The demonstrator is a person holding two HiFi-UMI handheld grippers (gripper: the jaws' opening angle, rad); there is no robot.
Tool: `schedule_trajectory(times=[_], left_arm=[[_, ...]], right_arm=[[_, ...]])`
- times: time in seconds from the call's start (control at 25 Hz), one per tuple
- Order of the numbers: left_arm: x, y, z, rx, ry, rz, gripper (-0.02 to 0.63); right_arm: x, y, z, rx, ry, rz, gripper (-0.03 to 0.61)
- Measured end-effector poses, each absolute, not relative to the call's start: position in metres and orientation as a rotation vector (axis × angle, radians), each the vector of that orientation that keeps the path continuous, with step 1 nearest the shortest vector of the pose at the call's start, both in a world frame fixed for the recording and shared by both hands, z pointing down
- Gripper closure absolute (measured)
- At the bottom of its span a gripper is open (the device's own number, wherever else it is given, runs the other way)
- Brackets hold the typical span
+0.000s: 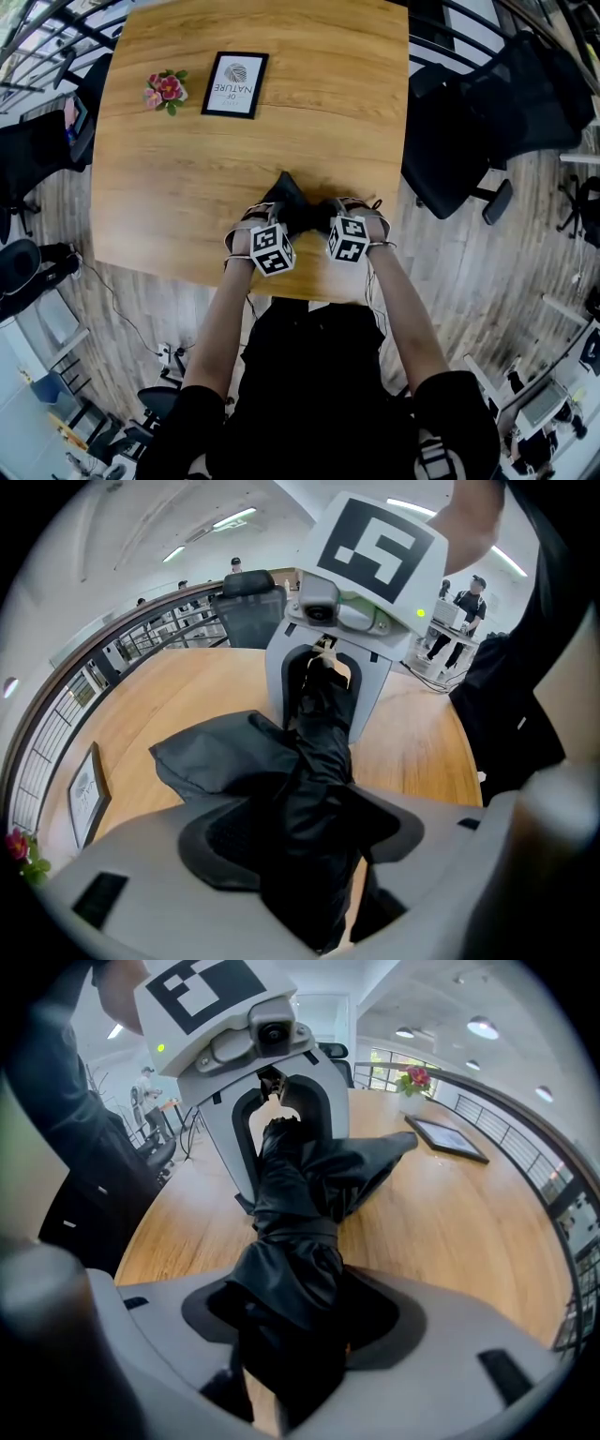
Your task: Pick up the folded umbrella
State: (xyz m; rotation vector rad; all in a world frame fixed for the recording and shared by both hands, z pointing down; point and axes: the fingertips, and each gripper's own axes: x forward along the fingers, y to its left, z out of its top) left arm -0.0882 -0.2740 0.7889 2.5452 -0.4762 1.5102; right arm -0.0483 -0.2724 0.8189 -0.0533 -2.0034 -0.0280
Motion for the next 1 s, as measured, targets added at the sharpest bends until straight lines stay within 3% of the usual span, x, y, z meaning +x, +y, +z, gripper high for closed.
schedule_trajectory(times=[0.24, 1.0], left_arm=[[-0.085, -0.268, 0.785, 2.552, -0.46, 1.54, 0.333], [-0.099, -0.248, 0.752, 2.636, -0.505, 1.515, 0.353]], right_arm=[[-0.045, -0.27, 0.817, -0.023, -1.997, -0.073, 0.318], [-0.056, -0.255, 0.783, 0.051, -1.979, -0.212, 0.324]])
